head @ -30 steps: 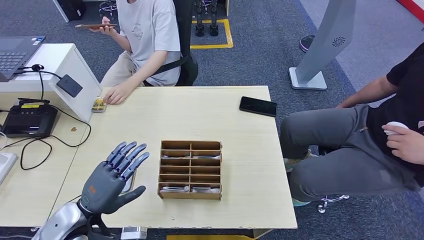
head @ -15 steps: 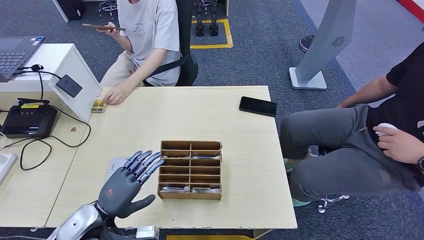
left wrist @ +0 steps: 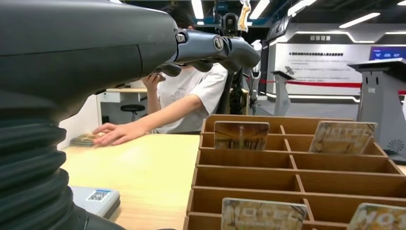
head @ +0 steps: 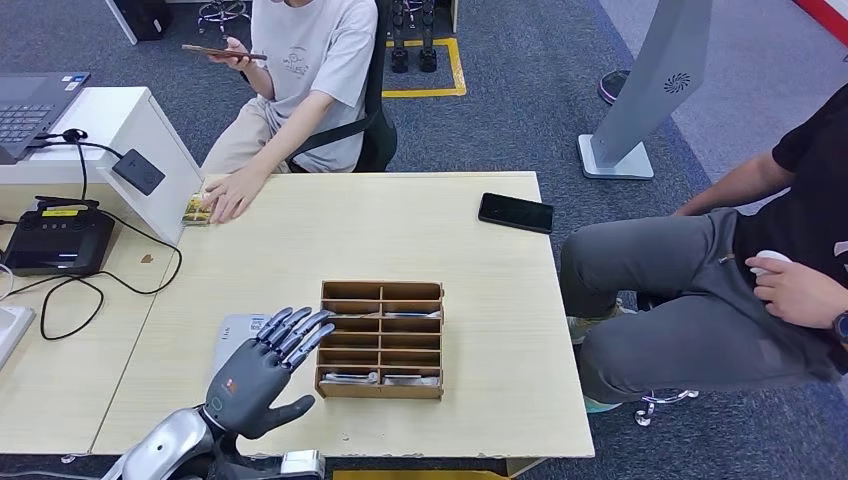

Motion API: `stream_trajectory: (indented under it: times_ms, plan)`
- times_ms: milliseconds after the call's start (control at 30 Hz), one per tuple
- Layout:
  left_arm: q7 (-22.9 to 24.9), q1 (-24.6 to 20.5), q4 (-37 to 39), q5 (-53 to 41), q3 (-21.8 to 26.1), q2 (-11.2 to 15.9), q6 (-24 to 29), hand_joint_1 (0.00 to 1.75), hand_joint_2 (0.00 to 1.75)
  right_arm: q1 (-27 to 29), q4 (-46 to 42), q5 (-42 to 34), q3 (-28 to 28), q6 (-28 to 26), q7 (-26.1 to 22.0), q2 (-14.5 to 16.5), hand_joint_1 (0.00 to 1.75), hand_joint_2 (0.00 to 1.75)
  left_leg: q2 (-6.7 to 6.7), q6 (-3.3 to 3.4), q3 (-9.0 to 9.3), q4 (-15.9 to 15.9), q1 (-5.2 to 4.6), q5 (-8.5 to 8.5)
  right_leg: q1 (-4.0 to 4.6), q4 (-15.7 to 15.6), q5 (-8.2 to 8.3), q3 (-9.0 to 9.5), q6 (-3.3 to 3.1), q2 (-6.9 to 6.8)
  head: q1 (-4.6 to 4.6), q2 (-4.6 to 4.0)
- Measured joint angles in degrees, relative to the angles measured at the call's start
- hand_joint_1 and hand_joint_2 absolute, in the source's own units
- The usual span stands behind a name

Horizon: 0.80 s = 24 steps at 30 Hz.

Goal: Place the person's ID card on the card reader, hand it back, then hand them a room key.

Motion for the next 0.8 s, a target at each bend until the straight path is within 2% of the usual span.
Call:
stream_trajectory:
  times_ms: [400,800]
  plan:
    - [-0.6,-1.0,2.3,2.2,-1.7,-0.5,-5.7,0.00,1.75,0.0,-0.1,0.2,0.0,0.2,0.0,0.0,0.00,1.75,0.00,0.00,0.00,0.0,0.00,0.00,0.00,0.0,0.00,0.00,0.00,0.00,-0.01,0.00]
    - [-1.3,-2.5,4.5,3.4,-3.4,0.3,-7.9,0.00,1.75,-0.2,-0.1,0.3,-0.5,0.2,0.0,0.0,0.00,1.75,0.00,0.00,-0.01,0.0,0.00,0.00,0.00,0.0,0.00,0.00,0.00,-0.01,-0.01,0.00]
